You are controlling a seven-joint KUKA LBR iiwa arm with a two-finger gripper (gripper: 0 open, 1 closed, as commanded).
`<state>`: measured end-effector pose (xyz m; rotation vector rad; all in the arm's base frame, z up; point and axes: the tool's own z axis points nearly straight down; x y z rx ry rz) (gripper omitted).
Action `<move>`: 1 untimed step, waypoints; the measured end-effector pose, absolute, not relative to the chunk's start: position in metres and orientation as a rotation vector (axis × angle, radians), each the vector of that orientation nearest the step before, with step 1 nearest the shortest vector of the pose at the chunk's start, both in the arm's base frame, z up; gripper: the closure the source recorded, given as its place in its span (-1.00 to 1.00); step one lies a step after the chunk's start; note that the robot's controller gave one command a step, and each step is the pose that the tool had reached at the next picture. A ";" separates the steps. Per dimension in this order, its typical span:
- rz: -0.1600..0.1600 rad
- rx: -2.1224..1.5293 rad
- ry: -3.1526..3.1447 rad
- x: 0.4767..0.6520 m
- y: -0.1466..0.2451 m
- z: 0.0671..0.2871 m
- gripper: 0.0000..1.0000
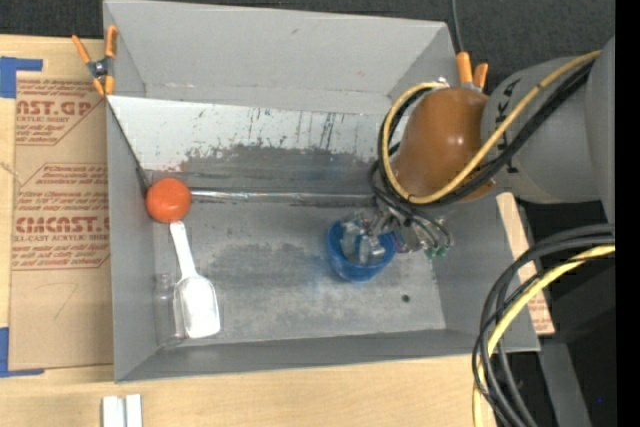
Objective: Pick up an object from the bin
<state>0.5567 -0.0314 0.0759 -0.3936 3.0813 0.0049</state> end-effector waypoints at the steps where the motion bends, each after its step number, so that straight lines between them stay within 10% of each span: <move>1: 0.005 -0.394 3.081 0.557 -0.031 0.076 1.00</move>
Offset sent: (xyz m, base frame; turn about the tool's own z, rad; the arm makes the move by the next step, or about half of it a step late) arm -0.0014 0.0066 -0.0059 -0.0163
